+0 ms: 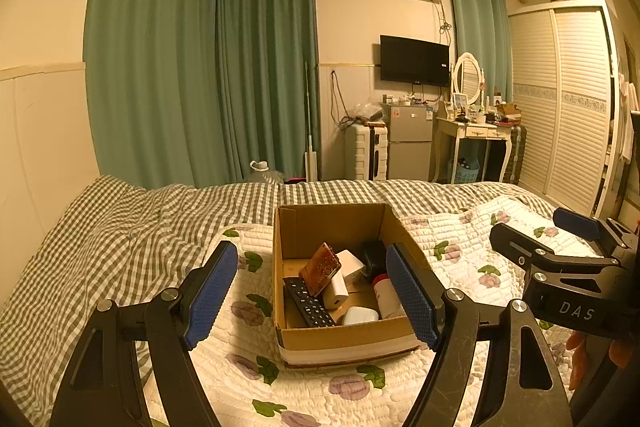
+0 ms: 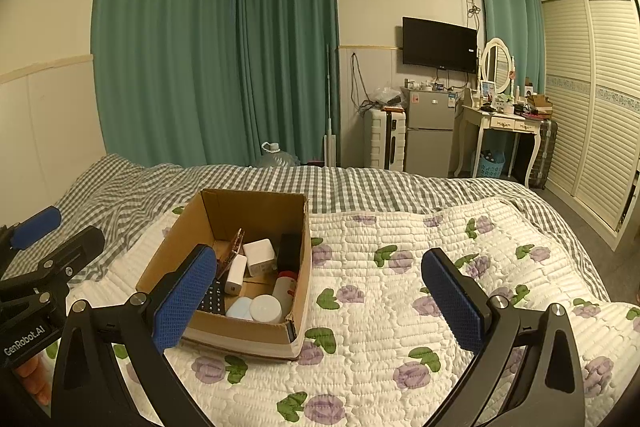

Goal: Organize rigid objects

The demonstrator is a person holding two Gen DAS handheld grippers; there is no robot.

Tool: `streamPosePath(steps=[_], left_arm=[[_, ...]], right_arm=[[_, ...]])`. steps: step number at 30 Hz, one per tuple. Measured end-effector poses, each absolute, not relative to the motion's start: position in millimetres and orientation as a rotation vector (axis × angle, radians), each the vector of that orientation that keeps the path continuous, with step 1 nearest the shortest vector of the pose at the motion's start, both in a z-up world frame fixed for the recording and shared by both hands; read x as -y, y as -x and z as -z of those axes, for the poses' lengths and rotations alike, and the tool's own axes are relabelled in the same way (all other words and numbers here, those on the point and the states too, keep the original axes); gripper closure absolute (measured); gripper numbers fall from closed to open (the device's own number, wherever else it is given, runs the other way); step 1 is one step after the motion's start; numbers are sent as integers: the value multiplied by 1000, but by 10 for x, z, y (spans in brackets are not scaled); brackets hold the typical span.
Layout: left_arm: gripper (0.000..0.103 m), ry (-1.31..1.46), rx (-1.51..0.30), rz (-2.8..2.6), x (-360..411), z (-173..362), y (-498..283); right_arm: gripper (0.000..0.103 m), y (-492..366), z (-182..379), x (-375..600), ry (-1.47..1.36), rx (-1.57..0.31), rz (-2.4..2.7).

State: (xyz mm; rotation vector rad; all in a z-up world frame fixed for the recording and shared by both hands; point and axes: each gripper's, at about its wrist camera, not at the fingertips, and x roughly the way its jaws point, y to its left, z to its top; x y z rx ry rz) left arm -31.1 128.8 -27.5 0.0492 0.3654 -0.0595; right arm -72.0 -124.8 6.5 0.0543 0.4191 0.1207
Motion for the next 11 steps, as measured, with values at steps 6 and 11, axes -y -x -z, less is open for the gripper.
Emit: streamPosePath(steps=[6, 11], left_arm=[[24, -56, -376, 59, -1289, 305, 293], [24, -67, -378, 57, -1305, 325, 270]], right_arm=[[0, 707, -49, 1232, -49, -424, -121], [0, 697, -42, 1234, -46, -427, -121]])
